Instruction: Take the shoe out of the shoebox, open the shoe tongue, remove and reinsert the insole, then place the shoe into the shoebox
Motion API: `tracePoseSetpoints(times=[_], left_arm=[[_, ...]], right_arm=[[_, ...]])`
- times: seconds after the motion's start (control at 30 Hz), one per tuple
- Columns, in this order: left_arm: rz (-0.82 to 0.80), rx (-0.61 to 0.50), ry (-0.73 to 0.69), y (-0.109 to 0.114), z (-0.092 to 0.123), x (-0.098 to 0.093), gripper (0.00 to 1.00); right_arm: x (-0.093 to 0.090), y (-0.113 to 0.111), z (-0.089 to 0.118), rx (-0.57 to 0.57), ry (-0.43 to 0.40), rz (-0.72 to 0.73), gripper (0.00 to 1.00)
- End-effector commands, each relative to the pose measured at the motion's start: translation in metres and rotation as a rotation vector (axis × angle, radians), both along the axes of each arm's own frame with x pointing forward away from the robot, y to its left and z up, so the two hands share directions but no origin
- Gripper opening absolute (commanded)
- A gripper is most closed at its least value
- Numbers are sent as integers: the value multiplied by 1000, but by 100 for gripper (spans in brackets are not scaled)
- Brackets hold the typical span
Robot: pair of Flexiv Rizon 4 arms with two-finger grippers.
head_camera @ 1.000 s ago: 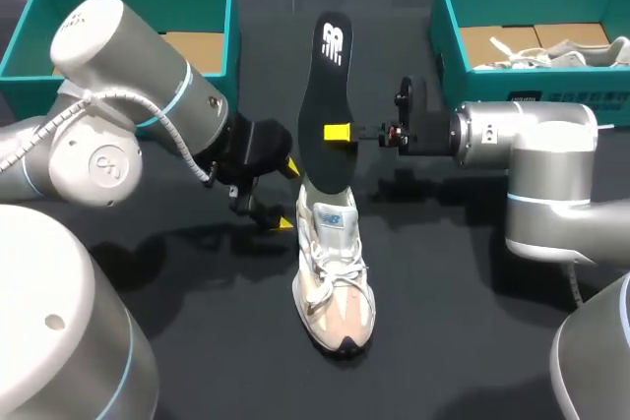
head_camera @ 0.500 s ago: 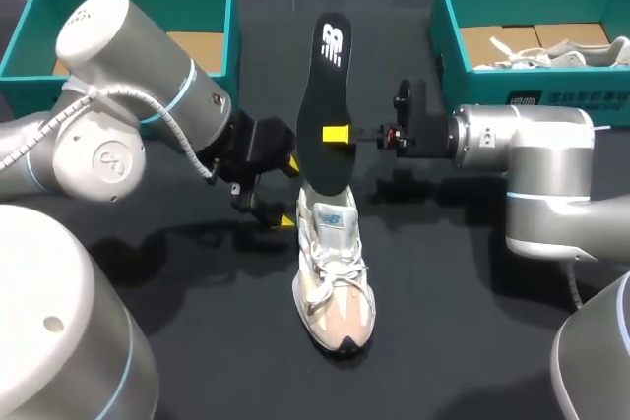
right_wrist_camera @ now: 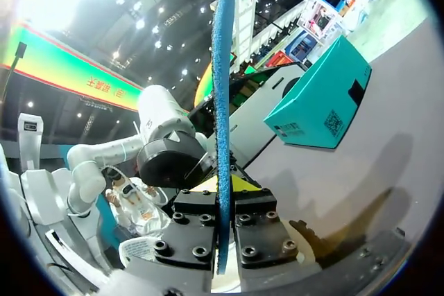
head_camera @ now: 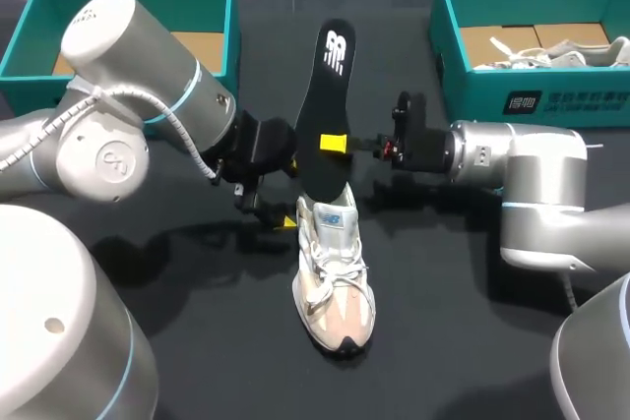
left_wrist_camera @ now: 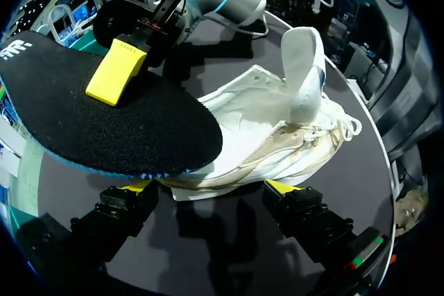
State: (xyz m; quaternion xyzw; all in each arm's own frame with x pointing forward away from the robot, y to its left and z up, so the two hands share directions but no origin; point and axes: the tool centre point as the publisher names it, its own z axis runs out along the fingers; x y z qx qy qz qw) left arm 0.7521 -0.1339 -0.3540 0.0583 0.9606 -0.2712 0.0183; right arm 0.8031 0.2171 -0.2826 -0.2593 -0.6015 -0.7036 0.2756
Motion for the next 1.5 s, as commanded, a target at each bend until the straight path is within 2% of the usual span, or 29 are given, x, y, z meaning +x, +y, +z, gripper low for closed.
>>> tracePoseSetpoints(times=[0.03, 0.53, 0.67, 0.87, 1.5], left_arm=[[-1, 0, 0, 0, 0, 0, 100], [-1, 0, 0, 0, 0, 0, 100], [-1, 0, 0, 0, 0, 0, 100], [-1, 0, 0, 0, 0, 0, 100], [-1, 0, 0, 0, 0, 0, 100]], right_arm=[[-13, 1, 1, -32, -48, -11, 0], [-12, 1, -2, -49, -60, -5, 0], [-15, -1, -8, -48, -118, -20, 0], [-24, -2, -11, -66, -156, -40, 0], [-41, -2, -32, -127, -135, -12, 0]])
